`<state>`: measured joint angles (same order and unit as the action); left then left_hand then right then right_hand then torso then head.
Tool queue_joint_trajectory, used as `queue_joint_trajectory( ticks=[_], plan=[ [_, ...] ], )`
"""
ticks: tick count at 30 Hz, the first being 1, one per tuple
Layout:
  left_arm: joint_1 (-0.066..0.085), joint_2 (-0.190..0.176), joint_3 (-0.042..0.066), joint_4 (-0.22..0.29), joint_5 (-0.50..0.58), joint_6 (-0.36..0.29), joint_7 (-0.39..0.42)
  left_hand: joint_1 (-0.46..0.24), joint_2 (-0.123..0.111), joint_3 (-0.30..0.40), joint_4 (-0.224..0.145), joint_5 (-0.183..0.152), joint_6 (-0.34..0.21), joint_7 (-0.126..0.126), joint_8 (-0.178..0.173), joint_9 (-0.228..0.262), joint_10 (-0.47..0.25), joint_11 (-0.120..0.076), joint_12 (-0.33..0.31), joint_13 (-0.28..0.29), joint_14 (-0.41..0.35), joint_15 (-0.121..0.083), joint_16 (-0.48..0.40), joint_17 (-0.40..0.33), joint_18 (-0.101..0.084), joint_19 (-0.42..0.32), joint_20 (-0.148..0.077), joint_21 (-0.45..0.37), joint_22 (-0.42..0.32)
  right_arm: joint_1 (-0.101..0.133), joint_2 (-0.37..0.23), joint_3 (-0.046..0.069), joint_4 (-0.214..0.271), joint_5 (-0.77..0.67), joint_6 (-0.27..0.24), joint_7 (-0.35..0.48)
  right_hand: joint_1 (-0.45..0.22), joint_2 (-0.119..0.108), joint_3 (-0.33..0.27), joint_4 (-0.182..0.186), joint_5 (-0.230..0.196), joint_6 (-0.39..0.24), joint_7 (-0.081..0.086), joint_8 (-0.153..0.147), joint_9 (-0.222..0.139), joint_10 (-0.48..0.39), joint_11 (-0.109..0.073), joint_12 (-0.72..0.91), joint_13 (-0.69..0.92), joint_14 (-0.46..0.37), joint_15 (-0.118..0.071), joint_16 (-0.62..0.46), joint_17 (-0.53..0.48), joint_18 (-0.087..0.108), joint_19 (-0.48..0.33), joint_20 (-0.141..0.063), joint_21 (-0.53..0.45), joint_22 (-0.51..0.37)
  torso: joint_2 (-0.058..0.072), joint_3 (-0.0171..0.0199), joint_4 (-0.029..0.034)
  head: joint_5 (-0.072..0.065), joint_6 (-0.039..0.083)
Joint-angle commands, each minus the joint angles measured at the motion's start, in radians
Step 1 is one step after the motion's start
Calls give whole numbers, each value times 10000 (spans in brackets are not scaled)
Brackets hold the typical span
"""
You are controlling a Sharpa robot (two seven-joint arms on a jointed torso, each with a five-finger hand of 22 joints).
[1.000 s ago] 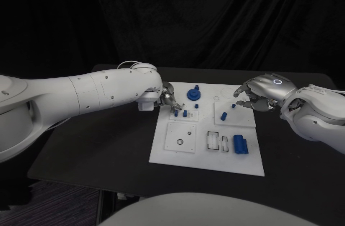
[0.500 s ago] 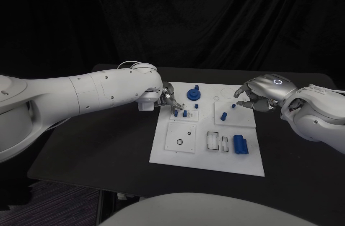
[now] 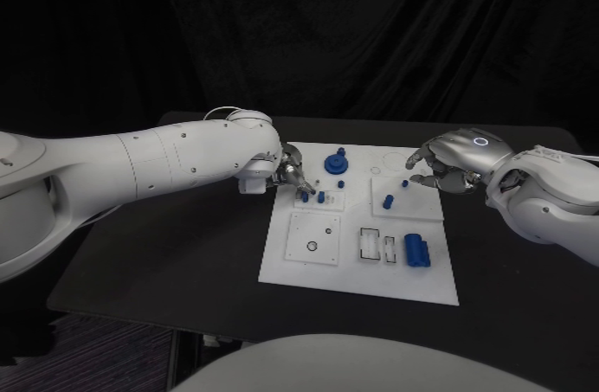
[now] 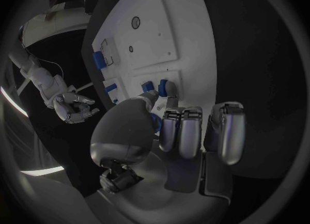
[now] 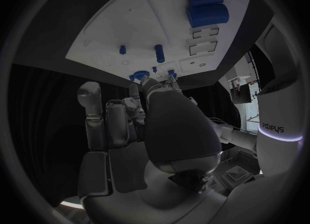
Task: Assemble the parts on the task board
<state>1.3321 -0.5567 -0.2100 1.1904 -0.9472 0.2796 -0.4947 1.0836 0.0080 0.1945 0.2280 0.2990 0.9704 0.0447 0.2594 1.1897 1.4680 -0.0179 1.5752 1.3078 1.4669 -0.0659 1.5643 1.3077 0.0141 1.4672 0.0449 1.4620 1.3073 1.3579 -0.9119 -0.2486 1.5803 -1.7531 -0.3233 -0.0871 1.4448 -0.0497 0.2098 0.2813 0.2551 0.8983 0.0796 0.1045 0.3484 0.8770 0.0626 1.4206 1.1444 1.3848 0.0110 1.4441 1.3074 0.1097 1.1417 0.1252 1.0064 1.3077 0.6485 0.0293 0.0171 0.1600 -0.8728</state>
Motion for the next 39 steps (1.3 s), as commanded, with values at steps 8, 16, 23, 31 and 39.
queue_joint_trajectory(
  ticks=[8, 16, 23, 31, 39],
  plan=[
    [-60, 16, -8, 0, 26, 93, -12, 238, -26, 275, -223, 753, 12, -50, -69, 151, 1028, -96, -45, 2630, 1039, -85, 65, 2631, 146, 406, -61, 14, 2258, -38, 7, 6, -18, -3, 97, -173, 34, 57, 74, -12, 101, 102, 7, 68, -13, -79, -19, -48, -16, -56, -2, -46, 703, 208, -86, -28, -96, 879, 0, -3, 2, 13, 2],
    [-67, -35, -8, 69, 26, -164, 52, 525, -215, 1023, -646, 1559, -20, -89, -164, 275, 1028, -137, -45, 2630, 1039, -122, 65, 2631, 150, 396, -95, -4, 2252, -47, -2, 6, -17, -2, 163, -236, 91, 43, 115, -45, 211, 103, 5, 47, -30, -185, -13, -87, -91, -123, 3, -98, 634, 231, -164, -24, -227, 846, -3, -2, 1, 32, 2],
    [-70, -252, -9, 440, 26, -723, 117, 563, -475, 1980, -1162, 1688, -7, -103, -196, 416, 1028, -157, -45, 2630, 1039, -145, 65, 2631, 151, 394, -121, -10, 2250, -50, -2, 6, -20, -2, 231, -316, 129, 35, 146, -64, 284, 101, 9, 30, -43, -271, -7, -120, -148, -188, 9, -147, 570, 244, -215, -19, -314, 825, 1, -2, 0, 28, 2],
    [-72, -719, -9, 1148, 27, -1833, 273, 366, -639, 2538, -1442, 1667, 14, -117, -124, 593, 1028, -173, -45, 2630, 1039, -160, 65, 2631, 166, 363, -133, -75, 2228, -52, -34, 6, -8, -2, 304, -402, 156, 30, 173, -75, 334, 102, 15, 18, -52, -397, 0, -165, -230, -277, 15, -212, 483, 268, -301, -15, -445, 790, -3, -2, 0, 11, 2],
    [-74, -1392, -10, 2009, 27, -3760, 898, 216, -803, 2960, -1687, 1663, -4, -148, 140, 935, 1028, -193, -45, 2630, 1039, -175, 65, 2631, 195, 297, -147, -196, 2189, -57, -112, 6, 10, -2, 358, -475, 167, 23, 187, -79, 356, 100, 16, 9, -59, -501, 5, -202, -299, -344, 19, -260, 420, 285, -368, -12, -544, 763, -5, -5, 4, -6, 2]
  ],
)
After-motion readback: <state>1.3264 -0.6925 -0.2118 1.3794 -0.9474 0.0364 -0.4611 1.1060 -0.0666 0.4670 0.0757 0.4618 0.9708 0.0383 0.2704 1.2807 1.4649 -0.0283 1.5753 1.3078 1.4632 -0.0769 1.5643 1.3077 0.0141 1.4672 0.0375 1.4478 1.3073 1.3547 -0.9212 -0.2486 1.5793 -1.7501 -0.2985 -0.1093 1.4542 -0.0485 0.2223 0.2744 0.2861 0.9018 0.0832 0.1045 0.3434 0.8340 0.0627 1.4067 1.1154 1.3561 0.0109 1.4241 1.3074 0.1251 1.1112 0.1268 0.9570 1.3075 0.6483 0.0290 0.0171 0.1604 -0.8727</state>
